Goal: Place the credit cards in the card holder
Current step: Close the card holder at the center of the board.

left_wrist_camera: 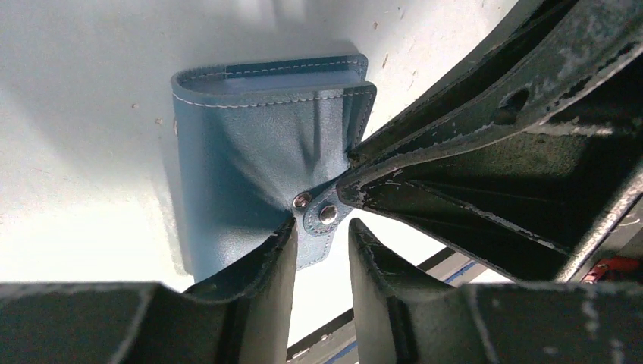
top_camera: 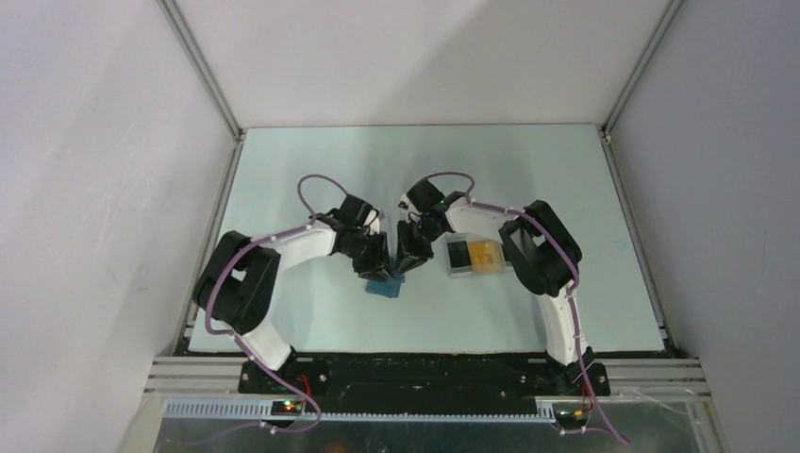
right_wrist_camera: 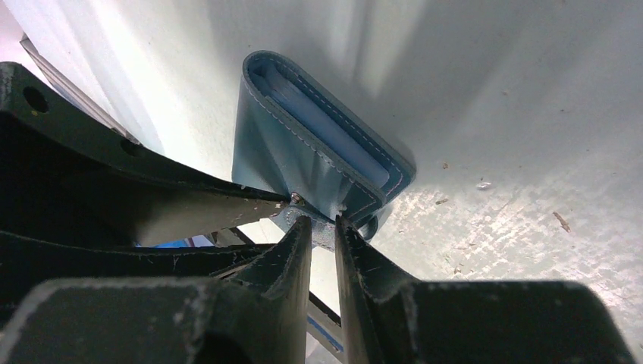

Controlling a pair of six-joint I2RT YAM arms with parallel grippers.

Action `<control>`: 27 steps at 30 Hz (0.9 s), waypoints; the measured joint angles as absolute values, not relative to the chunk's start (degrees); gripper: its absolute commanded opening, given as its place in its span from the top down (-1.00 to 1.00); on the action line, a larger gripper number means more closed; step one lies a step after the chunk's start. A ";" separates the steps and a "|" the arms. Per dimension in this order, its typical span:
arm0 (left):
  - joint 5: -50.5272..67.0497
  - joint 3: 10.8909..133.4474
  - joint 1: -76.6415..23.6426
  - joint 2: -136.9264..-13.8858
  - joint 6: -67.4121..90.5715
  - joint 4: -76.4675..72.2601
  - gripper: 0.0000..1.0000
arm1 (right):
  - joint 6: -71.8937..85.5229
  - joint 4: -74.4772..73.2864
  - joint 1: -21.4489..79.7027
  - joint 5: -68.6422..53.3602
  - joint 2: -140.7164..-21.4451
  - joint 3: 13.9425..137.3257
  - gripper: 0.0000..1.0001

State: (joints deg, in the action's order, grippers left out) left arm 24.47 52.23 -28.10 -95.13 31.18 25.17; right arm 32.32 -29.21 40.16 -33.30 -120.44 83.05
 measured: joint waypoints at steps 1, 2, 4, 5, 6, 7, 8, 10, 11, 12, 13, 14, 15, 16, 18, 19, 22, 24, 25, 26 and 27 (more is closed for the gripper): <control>24.47 52.23 -28.10 -95.13 31.46 25.15 0.28 | 32.34 -29.21 40.16 -33.32 -120.44 83.05 0.55; 24.49 52.23 -28.10 -95.13 31.55 25.15 0.29 | 32.34 -29.21 40.16 -33.32 -120.44 83.05 0.55; 24.45 52.23 -28.08 -95.13 31.70 25.15 0.35 | 32.34 -29.21 40.16 -33.34 -120.44 83.05 0.55; 24.40 52.23 -28.08 -95.13 31.90 25.17 0.38 | 32.34 -29.21 40.16 -33.34 -120.44 83.05 0.55; 24.38 52.23 -28.03 -95.13 32.05 25.15 0.44 | 32.34 -29.19 40.16 -33.34 -120.44 83.05 0.55; 24.40 52.23 -27.97 -95.13 32.18 24.99 0.47 | 32.34 -29.19 40.16 -33.34 -120.44 83.05 0.55; 24.43 52.23 -27.90 -95.15 32.58 24.80 0.55 | 32.32 -29.19 40.16 -33.36 -120.46 83.05 0.55; 24.40 52.23 -27.70 -95.22 33.06 24.47 0.71 | 32.32 -29.17 40.16 -33.36 -120.46 83.05 0.55; 24.38 52.23 -27.59 -95.26 33.21 24.40 0.76 | 32.32 -29.17 40.16 -33.36 -120.49 83.05 0.55; 24.38 52.23 -27.53 -95.31 33.54 24.38 0.86 | 32.32 -29.15 40.16 -33.39 -120.53 83.05 0.55; 24.36 52.21 -27.44 -95.31 33.61 24.32 0.91 | 32.34 -29.10 40.16 -33.41 -120.55 83.05 0.55; 24.38 52.21 -27.38 -95.31 33.82 24.25 0.98 | 32.32 -29.08 40.14 -33.43 -120.60 83.05 0.55; 24.36 52.18 -27.24 -95.31 34.04 24.16 0.99 | 32.32 -29.04 40.14 -33.43 -120.60 83.05 0.55; 24.36 52.14 -27.16 -95.31 34.11 24.08 1.00 | 32.32 -28.99 40.14 -33.43 -120.62 83.05 0.54; 24.38 51.99 -27.05 -95.31 34.24 23.88 1.00 | 32.34 -28.91 40.16 -33.45 -120.64 83.05 0.54; 24.38 51.83 -27.00 -95.31 34.30 23.68 1.00 | 32.34 -28.88 40.14 -33.47 -120.66 83.05 0.54; 24.40 51.75 -26.96 -95.31 34.46 23.57 1.00 | 32.32 -28.88 40.14 -33.50 -120.66 83.05 0.54; 24.40 51.75 -26.96 -95.31 34.44 23.55 1.00 | 32.32 -28.88 40.14 -33.50 -120.66 83.05 0.52; 24.40 51.75 -26.94 -95.29 34.39 23.55 1.00 | 32.32 -28.88 40.14 -33.52 -120.66 83.05 0.51; 24.38 51.75 -26.87 -95.24 34.28 23.55 1.00 | 32.32 -28.86 40.14 -33.56 -120.66 83.05 0.50; 24.40 51.75 -26.85 -95.20 34.09 23.53 1.00 | 32.32 -28.86 40.12 -33.67 -120.66 83.05 0.49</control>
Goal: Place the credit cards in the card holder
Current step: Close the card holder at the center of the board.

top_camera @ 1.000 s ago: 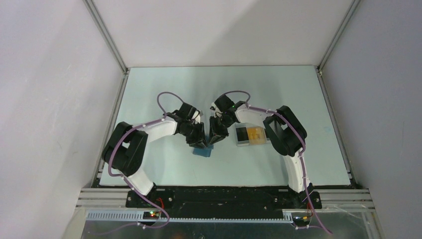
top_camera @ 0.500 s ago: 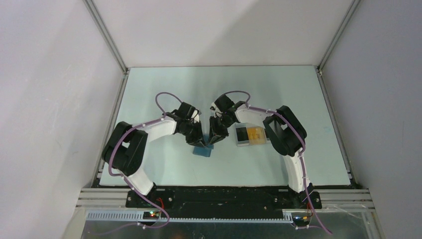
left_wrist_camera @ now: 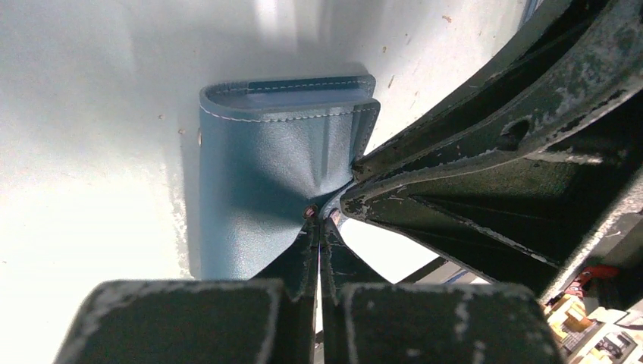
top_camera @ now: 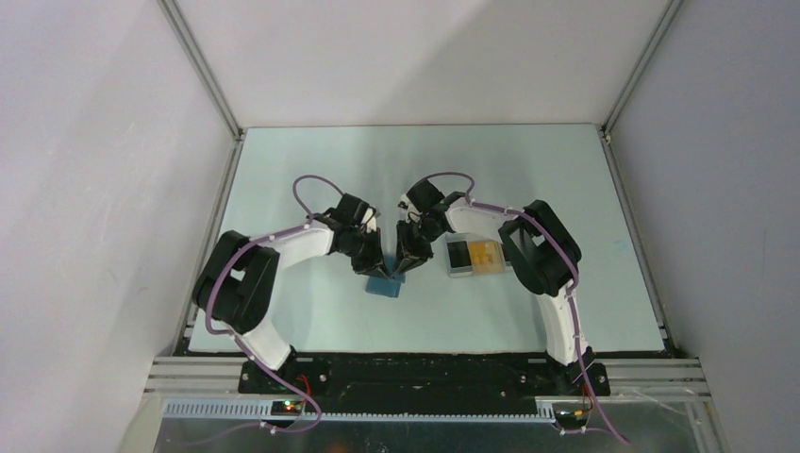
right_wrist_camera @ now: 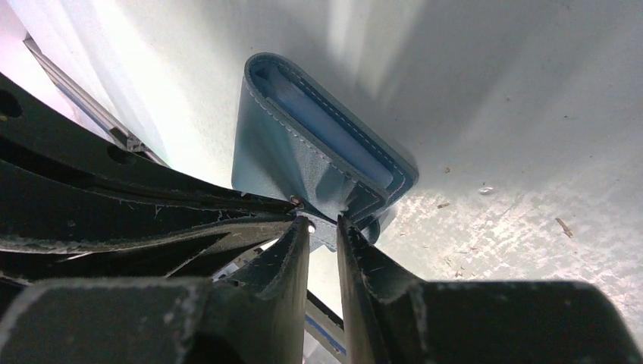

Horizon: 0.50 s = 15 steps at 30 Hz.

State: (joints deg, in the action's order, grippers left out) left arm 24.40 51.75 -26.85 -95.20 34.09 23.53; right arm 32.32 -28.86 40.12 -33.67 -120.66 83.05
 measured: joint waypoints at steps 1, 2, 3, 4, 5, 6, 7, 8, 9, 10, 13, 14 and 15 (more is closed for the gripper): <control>24.36 51.75 -26.85 -95.11 34.00 23.46 1.00 | 32.32 -28.84 40.12 -33.71 -120.66 83.05 0.48; 24.34 51.75 -26.85 -95.02 33.89 23.44 1.00 | 32.32 -28.84 40.10 -33.74 -120.66 83.05 0.47; 24.23 51.75 -26.85 -94.83 33.74 23.40 1.00 | 32.32 -28.82 40.10 -33.80 -120.66 83.05 0.47; 24.18 51.75 -26.85 -94.63 33.45 23.35 1.00 | 32.32 -28.82 40.07 -33.87 -120.66 83.05 0.45; 24.16 51.75 -26.83 -94.32 33.06 23.24 1.00 | 32.32 -28.82 39.99 -33.91 -120.64 83.05 0.44; 24.10 51.75 -26.83 -94.02 32.88 23.20 1.00 | 32.32 -28.82 39.97 -33.93 -120.64 83.05 0.42; 23.97 51.75 -26.83 -93.65 32.56 23.20 1.00 | 32.32 -28.84 39.88 -33.95 -120.57 83.05 0.41; 23.86 51.75 -26.83 -93.38 32.42 23.20 1.00 | 32.29 -28.88 39.88 -33.93 -120.51 83.05 0.39; 23.66 51.75 -26.83 -93.03 32.01 23.22 1.00 | 32.29 -28.91 39.83 -33.89 -120.33 83.05 0.39; 23.51 51.75 -26.81 -92.79 31.70 23.22 1.00 | 32.27 -28.93 39.81 -33.82 -120.14 83.05 0.38; 22.63 51.75 -26.81 -92.53 30.74 23.24 1.00 | 32.03 -29.28 39.72 -33.61 -119.48 83.05 0.38; 22.46 51.75 -26.79 -92.55 30.37 23.29 1.00 | 31.86 -29.45 39.72 -33.50 -119.22 83.05 0.38; 22.11 51.77 -26.76 -92.55 29.89 23.46 1.00 | 31.83 -29.52 39.72 -33.43 -119.17 83.05 0.38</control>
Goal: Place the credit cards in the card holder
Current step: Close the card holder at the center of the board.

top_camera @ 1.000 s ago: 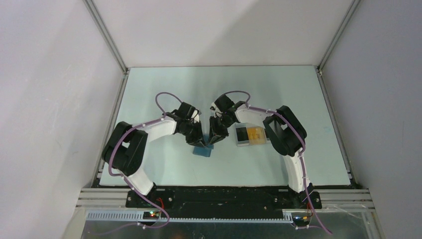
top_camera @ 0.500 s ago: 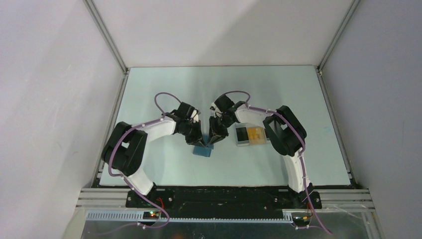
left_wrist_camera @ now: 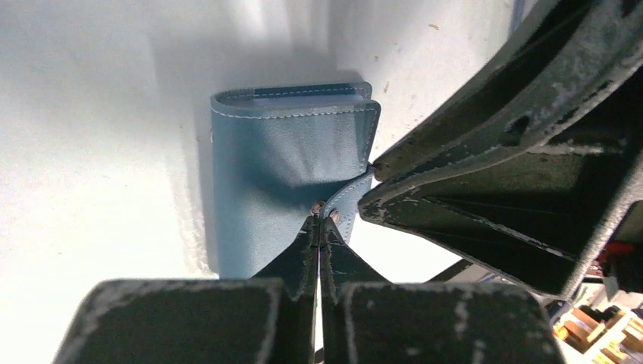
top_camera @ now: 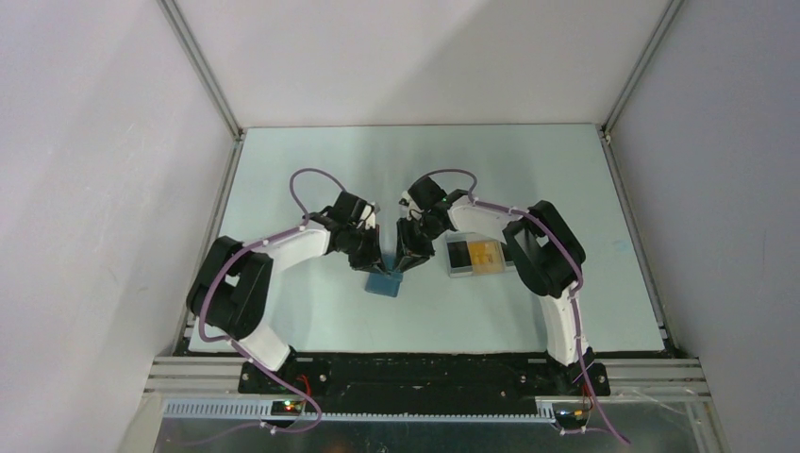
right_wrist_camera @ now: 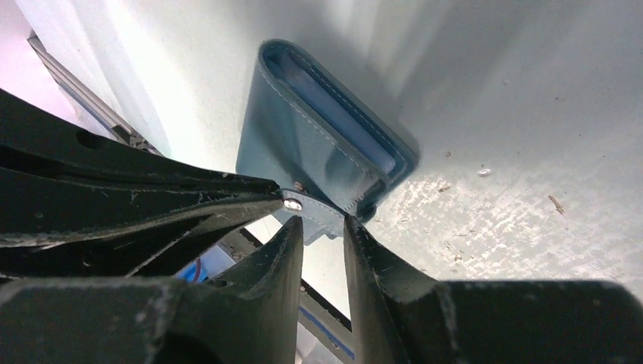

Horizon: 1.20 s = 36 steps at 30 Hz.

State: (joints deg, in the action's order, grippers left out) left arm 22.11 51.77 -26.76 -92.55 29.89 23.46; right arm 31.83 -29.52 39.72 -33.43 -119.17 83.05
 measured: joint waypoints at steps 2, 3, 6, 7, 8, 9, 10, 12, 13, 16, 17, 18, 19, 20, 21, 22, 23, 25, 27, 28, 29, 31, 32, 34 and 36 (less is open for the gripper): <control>21.28 51.90 -26.74 -92.55 29.26 23.79 1.00 | 31.62 -29.78 39.75 -33.23 -119.13 83.05 0.38; 21.08 51.99 -26.70 -92.55 28.86 24.01 1.00 | 31.44 -29.95 39.77 -33.10 -119.13 83.05 0.38; 20.56 52.45 -26.65 -92.68 27.86 24.64 1.00 | 31.22 -30.57 39.90 -32.69 -119.13 83.07 0.38; 20.56 52.64 -26.65 -92.82 27.73 24.71 1.00 | 31.20 -30.68 39.92 -32.58 -119.13 83.07 0.38; 20.56 52.80 -26.65 -92.97 27.51 24.77 1.00 | 31.20 -30.85 40.01 -32.42 -119.13 83.07 0.38; 20.56 52.97 -26.65 -93.19 27.38 24.80 1.00 | 31.18 -31.05 40.14 -32.32 -119.13 83.11 0.38; 20.53 53.15 -26.65 -93.47 27.31 24.80 1.00 | 31.18 -31.24 40.27 -32.25 -119.13 83.20 0.38; 20.49 53.34 -26.65 -93.91 27.24 24.84 1.00 | 31.16 -31.53 40.58 -32.10 -119.20 83.53 0.37; 20.47 53.39 -26.65 -94.13 27.03 24.86 1.00 | 31.16 -31.66 40.80 -32.03 -119.26 83.92 0.36; 20.08 53.49 -26.65 -94.41 26.87 25.06 1.00 | 31.14 -31.68 41.12 -31.81 -119.35 84.58 0.35; 19.97 53.60 -26.65 -94.52 26.87 25.08 1.00 | 31.16 -31.68 41.15 -31.73 -119.35 84.71 0.33; 19.81 53.82 -26.65 -94.63 26.87 25.21 1.00 | 31.16 -31.66 41.19 -31.66 -119.35 84.88 0.33; 19.68 54.00 -26.65 -94.74 26.85 25.21 1.00 | 31.18 -31.64 41.28 -31.64 -119.35 84.97 0.29; 19.66 54.04 -26.65 -94.85 26.83 25.19 1.00 | 31.20 -31.62 41.30 -31.55 -119.35 85.01 0.26; 19.64 54.06 -26.65 -94.96 26.83 25.19 1.00 | 31.22 -31.64 41.34 -31.44 -119.37 85.01 0.18; 19.62 54.08 -26.65 -95.00 26.83 25.19 1.00 | 31.27 -31.70 41.34 -31.27 -119.42 85.01 0.14; 19.62 54.11 -26.65 -95.07 26.83 25.19 1.00 | 31.33 -31.68 41.36 -31.14 -119.46 85.01 0.08; 19.62 54.24 -26.65 -95.26 26.83 25.23 1.00 | 31.31 -31.79 41.39 -30.59 -119.52 85.01 0.00; 19.59 54.39 -26.65 -95.39 26.81 25.32 1.00 | 31.42 -31.90 41.39 -30.06 -119.52 85.01 -0.03; 19.59 54.54 -26.65 -95.53 26.79 25.43 1.00 | 31.42 -31.88 41.39 -29.80 -119.52 84.99 -0.04; 19.59 54.65 -26.65 -95.61 26.79 25.45 1.00 | 31.46 -31.86 41.39 -29.61 -119.52 84.95 -0.04; 19.53 54.81 -26.65 -95.77 26.68 25.50 1.00 | 31.57 -31.48 41.32 -29.39 -119.52 84.55 -0.04; 19.46 54.85 -26.65 -95.81 26.63 25.52 1.00 | 31.75 -31.18 41.19 -29.39 -119.52 84.27 -0.04; 19.16 54.89 -26.65 -95.92 26.48 25.45 1.00 | 32.14 -30.89 40.99 -29.41 -119.70 83.64 -0.04; 18.44 54.89 -26.65 -96.12 26.46 25.43 1.00 | 32.56 -30.59 40.88 -29.45 -120.22 83.33 -0.04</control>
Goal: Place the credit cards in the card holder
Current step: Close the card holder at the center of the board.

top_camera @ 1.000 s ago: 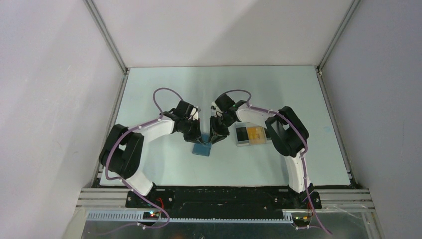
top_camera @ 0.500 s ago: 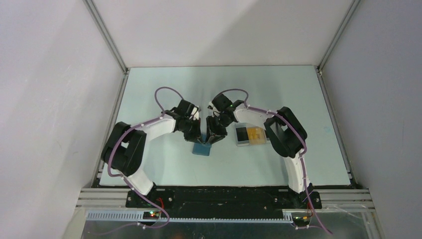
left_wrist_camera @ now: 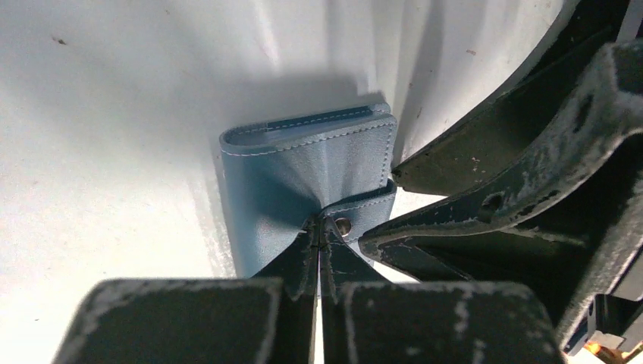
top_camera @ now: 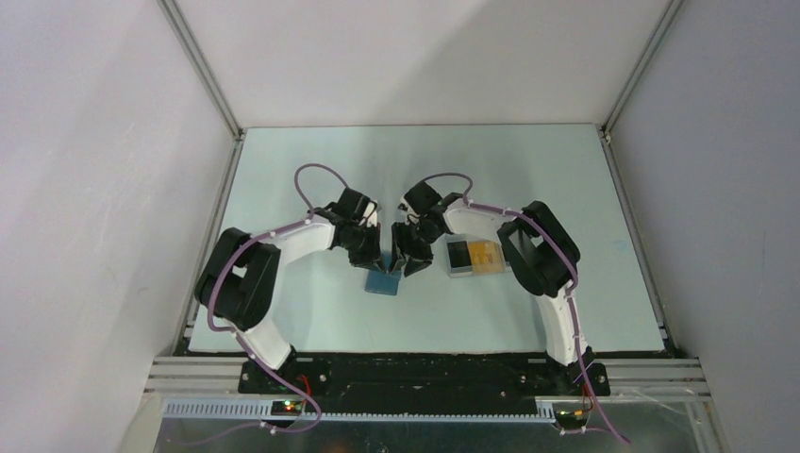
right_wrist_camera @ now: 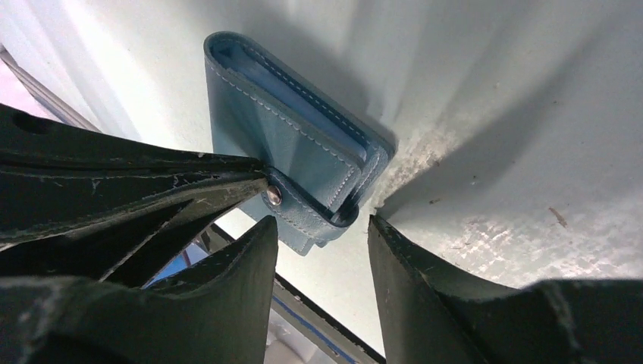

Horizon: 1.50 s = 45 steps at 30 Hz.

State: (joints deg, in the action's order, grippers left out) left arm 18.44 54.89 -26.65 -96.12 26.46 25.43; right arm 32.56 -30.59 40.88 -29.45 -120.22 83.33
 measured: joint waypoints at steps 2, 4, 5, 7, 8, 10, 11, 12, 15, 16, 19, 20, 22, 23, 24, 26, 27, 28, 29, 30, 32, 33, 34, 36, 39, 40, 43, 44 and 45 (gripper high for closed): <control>18.24 54.89 -26.68 -96.44 26.46 25.34 1.00 | 33.26 -30.17 40.84 -30.61 -120.77 83.31 -0.04; 18.17 54.89 -26.72 -96.44 26.44 25.34 1.00 | 33.78 -29.76 40.73 -31.40 -121.08 83.31 -0.03; 18.15 54.89 -26.76 -96.44 26.44 25.34 1.00 | 34.02 -29.45 40.64 -31.86 -121.25 83.31 -0.03; 18.13 54.89 -26.79 -96.44 26.44 25.34 1.00 | 34.35 -28.86 40.60 -32.49 -121.47 83.31 -0.03; 18.11 54.89 -26.83 -96.44 26.44 25.34 1.00 | 34.50 -28.60 40.62 -32.62 -121.56 83.31 -0.02; 17.98 54.89 -26.87 -96.44 26.44 25.34 1.00 | 34.54 -28.42 40.62 -32.86 -121.69 83.31 0.00; 17.96 54.89 -26.87 -96.44 26.44 25.34 1.00 | 34.57 -28.42 40.62 -32.88 -121.71 83.31 0.00; 17.96 54.89 -26.89 -96.44 26.44 25.34 1.00 | 34.57 -28.42 40.62 -32.86 -121.71 83.31 0.01; 17.72 54.92 -27.07 -96.44 26.46 25.34 1.00 | 34.54 -28.49 40.62 -32.67 -121.80 83.31 0.05; 17.65 54.98 -27.11 -96.44 26.46 25.39 1.00 | 34.57 -28.58 40.64 -32.58 -121.82 83.33 0.06; 17.23 55.02 -27.38 -96.47 26.44 25.39 1.00 | 34.57 -28.86 40.64 -32.23 -121.95 83.46 0.11; 17.15 55.09 -27.42 -96.47 26.46 25.47 1.00 | 34.57 -28.97 40.64 -32.16 -122.04 83.57 0.13; 16.93 55.24 -27.59 -96.57 26.44 25.54 1.00 | 34.70 -29.32 40.69 -31.86 -122.17 83.74 0.16; 16.88 55.31 -27.62 -96.64 26.44 25.61 1.00 | 34.74 -29.50 40.69 -31.70 -122.23 83.83 0.17; 16.86 55.33 -27.64 -96.66 26.44 25.61 1.00 | 34.79 -29.63 40.71 -31.57 -122.28 83.94 0.17; 16.82 55.33 -27.68 -96.66 26.44 25.61 1.00 | 34.92 -29.95 40.75 -31.38 -122.41 84.16 0.18; 16.78 55.33 -27.73 -96.66 26.44 25.61 1.00 | 34.94 -30.15 40.80 -31.24 -122.48 84.31 0.18; 16.71 55.33 -27.75 -96.66 26.44 25.61 1.00 | 34.92 -30.37 40.86 -31.14 -122.58 84.47 0.17; 16.69 55.33 -27.75 -96.66 26.44 25.61 1.00 | 34.94 -30.63 40.91 -31.00 -122.69 84.68 0.18; 16.67 55.33 -27.77 -96.66 26.44 25.61 1.00 | 34.94 -30.89 40.95 -30.89 -122.80 84.90 0.18; 16.60 55.33 -27.81 -96.66 26.44 25.61 1.00 | 34.92 -31.40 41.06 -30.74 -123.02 85.32 0.19; 16.56 55.33 -27.83 -96.66 26.44 25.63 1.00 | 34.89 -31.79 41.08 -30.63 -123.20 85.65 0.19; 16.49 55.33 -27.86 -96.66 26.44 25.63 1.00 | 34.89 -32.23 41.12 -30.48 -123.37 86.00 0.20; 16.36 55.33 -27.94 -96.66 26.44 25.63 1.00 | 34.87 -32.97 41.25 -30.20 -123.70 86.56 0.21; 16.05 55.33 -28.12 -96.66 26.44 25.63 1.00 | 34.85 -33.82 41.45 -29.54 -123.96 87.15 0.23; 16.01 55.33 -28.16 -96.66 26.46 25.63 1.00 | 34.85 -34.06 41.54 -29.23 -124.07 87.35 0.24; 15.62 55.37 -28.40 -96.66 26.46 25.67 1.00 | 34.81 -35.03 41.82 -28.53 -124.42 88.09 0.24; 15.51 55.42 -28.49 -96.66 26.48 25.74 1.00 | 34.76 -35.38 41.95 -28.25 -124.55 88.36 0.24; 15.35 55.46 -28.56 -96.66 26.50 25.82 1.00 | 34.68 -35.77 42.06 -27.79 -124.64 88.66 0.24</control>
State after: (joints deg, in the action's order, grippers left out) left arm 15.35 55.46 -28.56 -96.66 26.50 25.82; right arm 34.68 -35.77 42.06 -27.79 -124.64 88.66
